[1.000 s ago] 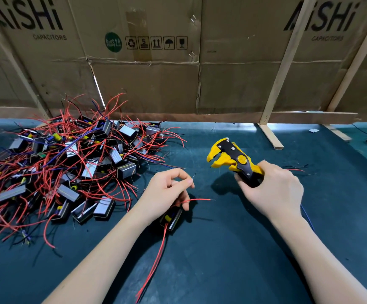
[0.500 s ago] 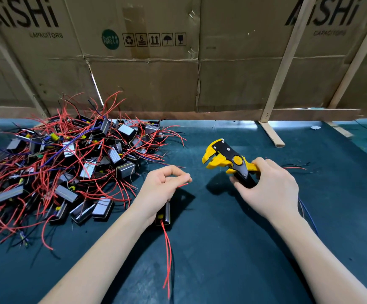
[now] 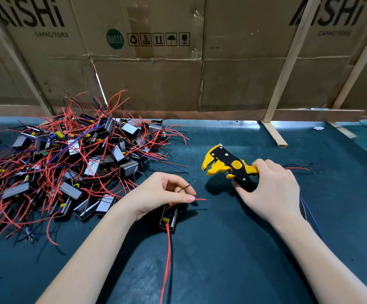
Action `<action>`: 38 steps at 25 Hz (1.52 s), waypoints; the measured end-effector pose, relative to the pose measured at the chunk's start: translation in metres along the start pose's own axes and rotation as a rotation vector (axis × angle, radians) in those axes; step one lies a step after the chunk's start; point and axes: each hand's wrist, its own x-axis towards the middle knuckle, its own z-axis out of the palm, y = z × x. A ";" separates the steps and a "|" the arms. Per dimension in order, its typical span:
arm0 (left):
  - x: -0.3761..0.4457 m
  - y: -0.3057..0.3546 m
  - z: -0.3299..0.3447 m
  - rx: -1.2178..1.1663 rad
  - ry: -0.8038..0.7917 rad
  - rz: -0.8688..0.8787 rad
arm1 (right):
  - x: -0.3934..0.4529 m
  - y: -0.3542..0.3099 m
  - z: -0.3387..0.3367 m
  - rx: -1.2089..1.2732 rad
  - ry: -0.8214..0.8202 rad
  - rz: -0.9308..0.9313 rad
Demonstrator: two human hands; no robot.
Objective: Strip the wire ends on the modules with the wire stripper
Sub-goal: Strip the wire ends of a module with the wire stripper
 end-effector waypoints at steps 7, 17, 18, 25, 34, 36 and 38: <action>0.001 0.000 0.006 0.131 0.159 0.033 | -0.001 0.000 0.003 -0.062 0.053 -0.064; 0.006 0.000 0.015 0.068 0.261 0.090 | -0.004 -0.004 0.011 -0.123 0.055 -0.100; 0.006 -0.001 0.016 0.060 0.248 0.092 | -0.004 -0.004 0.011 -0.125 0.056 -0.101; 0.008 -0.001 0.022 0.003 0.234 0.157 | -0.003 -0.004 0.008 -0.118 0.075 -0.103; 0.009 -0.003 0.022 -0.020 0.276 0.127 | -0.003 -0.010 0.005 -0.058 0.100 -0.124; 0.009 -0.002 0.022 -0.045 0.274 0.134 | -0.003 -0.009 0.005 -0.055 0.105 -0.121; 0.009 -0.002 0.022 -0.052 0.275 0.136 | -0.003 -0.010 0.006 -0.063 0.108 -0.120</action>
